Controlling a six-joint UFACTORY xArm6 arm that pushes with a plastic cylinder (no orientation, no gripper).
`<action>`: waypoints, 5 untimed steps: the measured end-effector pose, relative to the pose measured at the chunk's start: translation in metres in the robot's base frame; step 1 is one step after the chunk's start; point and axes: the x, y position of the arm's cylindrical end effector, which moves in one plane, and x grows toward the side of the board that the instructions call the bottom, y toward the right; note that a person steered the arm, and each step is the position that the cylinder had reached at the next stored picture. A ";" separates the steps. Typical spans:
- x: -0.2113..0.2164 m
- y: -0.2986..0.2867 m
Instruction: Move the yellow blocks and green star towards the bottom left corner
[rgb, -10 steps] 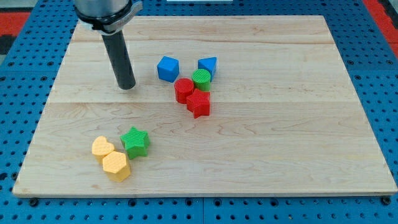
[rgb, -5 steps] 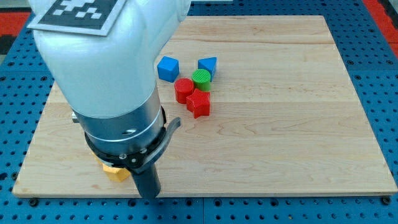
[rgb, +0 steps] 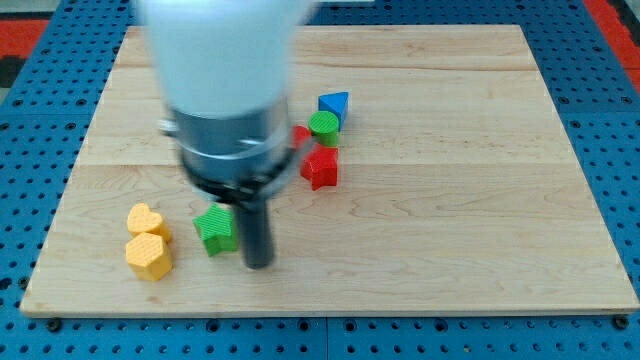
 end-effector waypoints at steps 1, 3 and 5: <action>-0.024 0.015; -0.022 -0.094; -0.063 0.011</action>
